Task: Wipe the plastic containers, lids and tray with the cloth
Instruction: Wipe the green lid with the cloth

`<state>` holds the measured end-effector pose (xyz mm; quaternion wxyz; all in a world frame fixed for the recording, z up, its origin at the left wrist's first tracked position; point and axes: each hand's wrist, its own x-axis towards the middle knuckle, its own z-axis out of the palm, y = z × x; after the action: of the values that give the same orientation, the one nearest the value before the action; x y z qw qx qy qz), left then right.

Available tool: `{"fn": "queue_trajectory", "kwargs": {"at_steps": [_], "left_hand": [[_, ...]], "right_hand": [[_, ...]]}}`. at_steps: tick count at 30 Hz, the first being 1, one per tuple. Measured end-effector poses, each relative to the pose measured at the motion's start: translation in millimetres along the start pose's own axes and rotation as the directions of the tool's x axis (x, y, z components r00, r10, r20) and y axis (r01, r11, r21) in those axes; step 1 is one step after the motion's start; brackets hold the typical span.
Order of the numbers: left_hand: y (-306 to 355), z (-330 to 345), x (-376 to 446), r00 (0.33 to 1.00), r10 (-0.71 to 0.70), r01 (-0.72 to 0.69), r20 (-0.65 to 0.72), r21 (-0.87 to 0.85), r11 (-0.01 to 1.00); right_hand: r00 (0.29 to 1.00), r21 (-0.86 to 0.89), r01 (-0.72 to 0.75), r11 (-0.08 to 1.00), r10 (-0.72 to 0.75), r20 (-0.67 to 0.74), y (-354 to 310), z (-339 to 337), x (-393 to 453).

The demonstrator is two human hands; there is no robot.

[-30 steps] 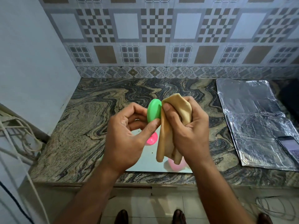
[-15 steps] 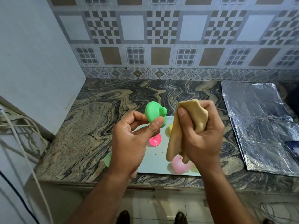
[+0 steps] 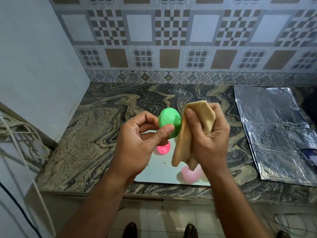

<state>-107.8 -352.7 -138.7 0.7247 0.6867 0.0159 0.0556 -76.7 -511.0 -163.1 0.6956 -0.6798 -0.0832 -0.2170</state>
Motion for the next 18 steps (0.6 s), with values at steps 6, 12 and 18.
{"fn": "queue_trajectory", "kwargs": {"at_steps": [6,12,18], "left_hand": [[-10,-8,3,0.996,-0.083,0.085,0.025,-0.147,0.986],[-20,-9,7,0.998,0.057,-0.057,-0.022,-0.027,0.998],[-34,-18,7,0.950,0.311,-0.295,0.007,0.346,0.891]], "right_hand": [[0.953,0.078,-0.206,0.975,0.183,0.240,3,-20,16],[0.933,0.178,-0.339,0.924,0.305,0.194,9,-14,13],[0.908,0.186,-0.413,0.891,0.389,0.154,20,2,-2]]}}
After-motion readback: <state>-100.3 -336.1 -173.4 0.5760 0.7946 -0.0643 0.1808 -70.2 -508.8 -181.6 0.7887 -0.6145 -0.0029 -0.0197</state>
